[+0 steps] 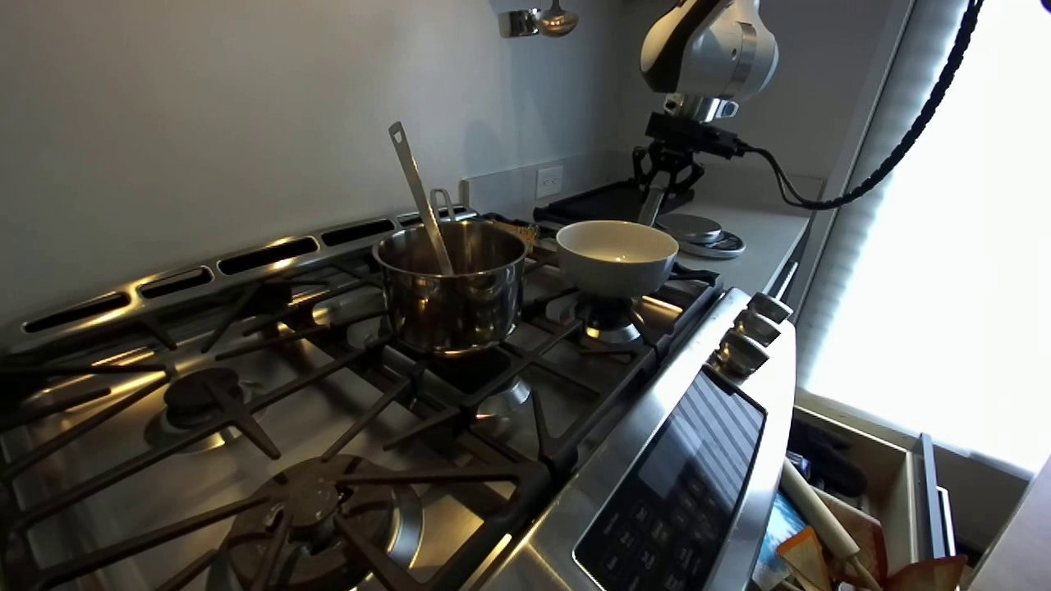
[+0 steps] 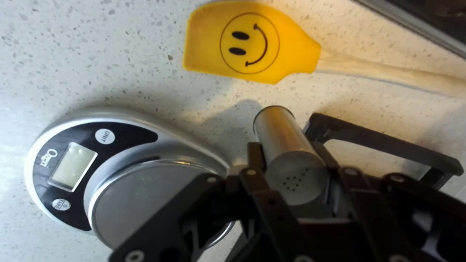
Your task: Remove the salt shaker from the white bowl and put it to the right on the countertop
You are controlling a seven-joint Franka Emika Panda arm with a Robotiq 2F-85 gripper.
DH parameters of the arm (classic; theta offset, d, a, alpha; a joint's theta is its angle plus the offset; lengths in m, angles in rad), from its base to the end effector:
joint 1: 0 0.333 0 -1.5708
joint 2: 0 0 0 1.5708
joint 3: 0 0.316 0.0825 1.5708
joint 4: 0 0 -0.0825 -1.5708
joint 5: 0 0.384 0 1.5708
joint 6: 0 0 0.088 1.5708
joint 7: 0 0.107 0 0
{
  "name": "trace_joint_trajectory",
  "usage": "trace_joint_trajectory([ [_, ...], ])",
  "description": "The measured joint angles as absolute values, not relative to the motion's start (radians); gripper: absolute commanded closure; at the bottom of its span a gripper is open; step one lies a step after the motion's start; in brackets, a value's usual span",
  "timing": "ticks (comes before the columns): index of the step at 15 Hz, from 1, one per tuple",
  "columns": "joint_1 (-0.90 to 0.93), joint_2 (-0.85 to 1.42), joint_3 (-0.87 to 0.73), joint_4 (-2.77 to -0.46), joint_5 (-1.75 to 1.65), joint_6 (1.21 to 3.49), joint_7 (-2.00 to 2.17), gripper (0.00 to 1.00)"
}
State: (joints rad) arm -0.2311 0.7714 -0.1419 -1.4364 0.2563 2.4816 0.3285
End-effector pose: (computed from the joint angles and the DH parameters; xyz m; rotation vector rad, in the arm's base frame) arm 0.7073 -0.2530 0.2649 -2.7695 1.2170 -0.4349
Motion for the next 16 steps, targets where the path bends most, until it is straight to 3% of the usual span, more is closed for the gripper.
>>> trace_joint_trajectory([
  [14,-0.236,0.943,-0.189,-1.196,0.251,2.309,0.494,0.89],
  [15,-0.236,0.953,-0.189,-1.184,0.251,2.301,0.499,0.39],
  [16,-0.236,0.961,-0.190,-1.173,0.251,2.291,0.506,0.38],
])
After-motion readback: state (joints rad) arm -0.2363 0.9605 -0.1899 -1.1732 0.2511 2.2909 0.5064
